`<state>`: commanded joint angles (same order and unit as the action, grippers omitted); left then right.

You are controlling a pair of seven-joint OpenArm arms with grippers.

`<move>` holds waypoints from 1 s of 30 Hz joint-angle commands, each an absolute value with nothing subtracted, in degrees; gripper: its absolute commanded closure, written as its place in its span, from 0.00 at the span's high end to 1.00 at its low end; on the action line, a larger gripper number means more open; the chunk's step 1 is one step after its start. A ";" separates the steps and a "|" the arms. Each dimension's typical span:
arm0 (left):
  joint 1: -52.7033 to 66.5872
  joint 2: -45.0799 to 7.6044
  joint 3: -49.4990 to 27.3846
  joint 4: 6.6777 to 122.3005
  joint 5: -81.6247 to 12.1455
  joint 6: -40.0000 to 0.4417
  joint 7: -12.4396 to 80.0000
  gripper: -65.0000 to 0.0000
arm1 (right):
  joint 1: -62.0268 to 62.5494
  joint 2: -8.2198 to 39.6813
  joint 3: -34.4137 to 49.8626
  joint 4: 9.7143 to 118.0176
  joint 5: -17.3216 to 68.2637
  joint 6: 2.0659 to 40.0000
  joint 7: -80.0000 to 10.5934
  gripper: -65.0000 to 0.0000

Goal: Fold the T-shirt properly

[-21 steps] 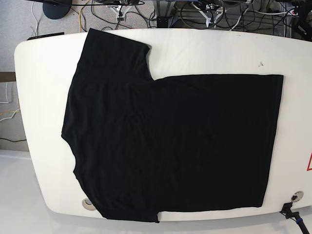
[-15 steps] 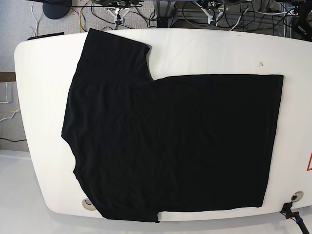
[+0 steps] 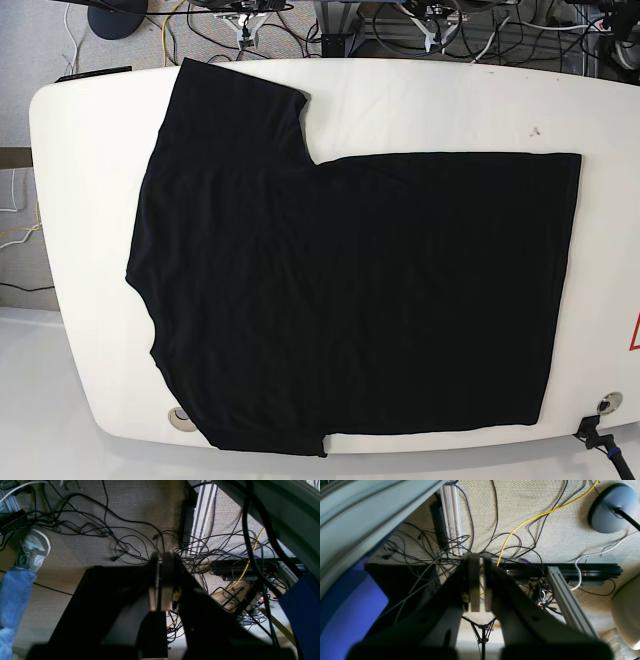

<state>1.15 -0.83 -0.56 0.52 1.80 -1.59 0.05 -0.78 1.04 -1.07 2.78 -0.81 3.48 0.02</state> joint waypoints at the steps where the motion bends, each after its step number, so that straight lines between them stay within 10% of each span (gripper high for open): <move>1: 1.23 -0.86 -0.45 0.64 1.62 -1.63 0.00 0.02 | -0.70 1.08 -1.14 2.67 -0.79 3.57 0.15 0.04; 30: 4.45 -3.04 -0.42 4.85 0.23 -9.01 4.88 0.02 | -3.60 1.99 -0.95 5.49 -0.81 4.56 1.41 0.02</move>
